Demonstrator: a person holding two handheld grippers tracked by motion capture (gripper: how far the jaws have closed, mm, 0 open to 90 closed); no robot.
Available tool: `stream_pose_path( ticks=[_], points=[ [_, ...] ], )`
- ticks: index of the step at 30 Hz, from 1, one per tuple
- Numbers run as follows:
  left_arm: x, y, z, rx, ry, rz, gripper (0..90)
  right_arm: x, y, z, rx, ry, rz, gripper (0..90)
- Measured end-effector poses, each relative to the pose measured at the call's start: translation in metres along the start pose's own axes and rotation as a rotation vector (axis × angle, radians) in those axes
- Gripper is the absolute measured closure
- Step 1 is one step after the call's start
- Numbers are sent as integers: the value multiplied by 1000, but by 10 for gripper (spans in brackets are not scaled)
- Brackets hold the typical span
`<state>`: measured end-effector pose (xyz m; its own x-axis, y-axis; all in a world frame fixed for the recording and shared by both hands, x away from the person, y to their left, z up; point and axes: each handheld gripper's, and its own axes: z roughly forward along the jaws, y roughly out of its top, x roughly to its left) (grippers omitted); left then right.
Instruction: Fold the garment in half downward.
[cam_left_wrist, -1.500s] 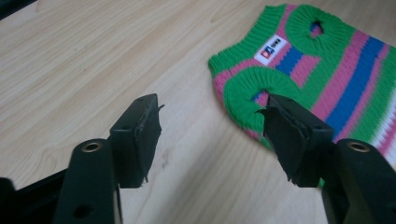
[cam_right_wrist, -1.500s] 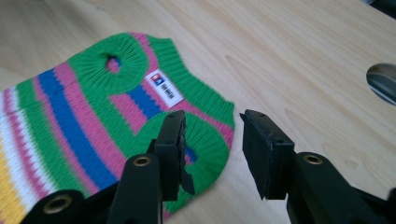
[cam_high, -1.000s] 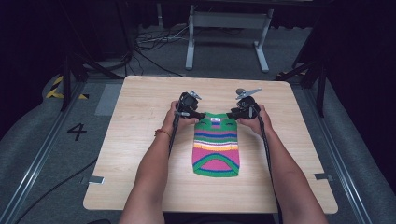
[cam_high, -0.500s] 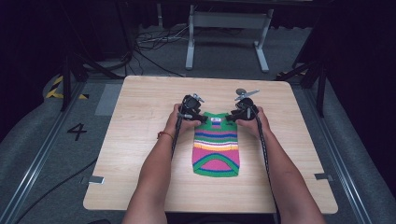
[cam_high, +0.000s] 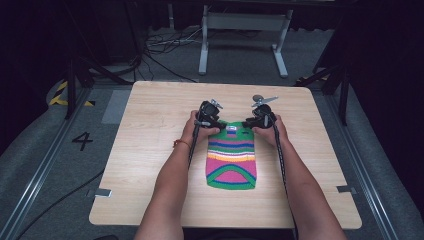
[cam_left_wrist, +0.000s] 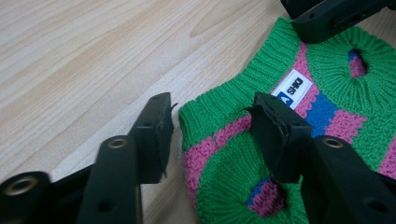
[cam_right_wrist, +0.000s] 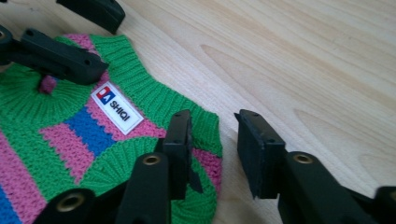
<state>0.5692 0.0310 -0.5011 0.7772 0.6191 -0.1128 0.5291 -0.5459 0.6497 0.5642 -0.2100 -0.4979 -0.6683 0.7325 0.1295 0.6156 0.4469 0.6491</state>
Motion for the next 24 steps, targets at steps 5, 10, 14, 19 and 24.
stream_pose_path(
  ticks=[5, 10, 14, 19, 24],
  points=[
    [-5, 3, -3, 25, -30, 48, 664, 0, 0, 0, 2, 39, -4, 828],
    [-8, 5, -9, 8, -33, 85, 778, 6, 3, -6, -7, 30, -39, 861],
    [-9, 8, -20, -36, -16, 81, 770, 8, 5, -14, -47, 34, -46, 862],
    [-14, 5, -33, -68, -6, 108, 762, 17, 7, -28, -103, 63, -92, 862],
    [-20, 0, -46, -58, 8, 159, 772, 29, 9, -43, -147, 105, -144, 862]
  ],
)
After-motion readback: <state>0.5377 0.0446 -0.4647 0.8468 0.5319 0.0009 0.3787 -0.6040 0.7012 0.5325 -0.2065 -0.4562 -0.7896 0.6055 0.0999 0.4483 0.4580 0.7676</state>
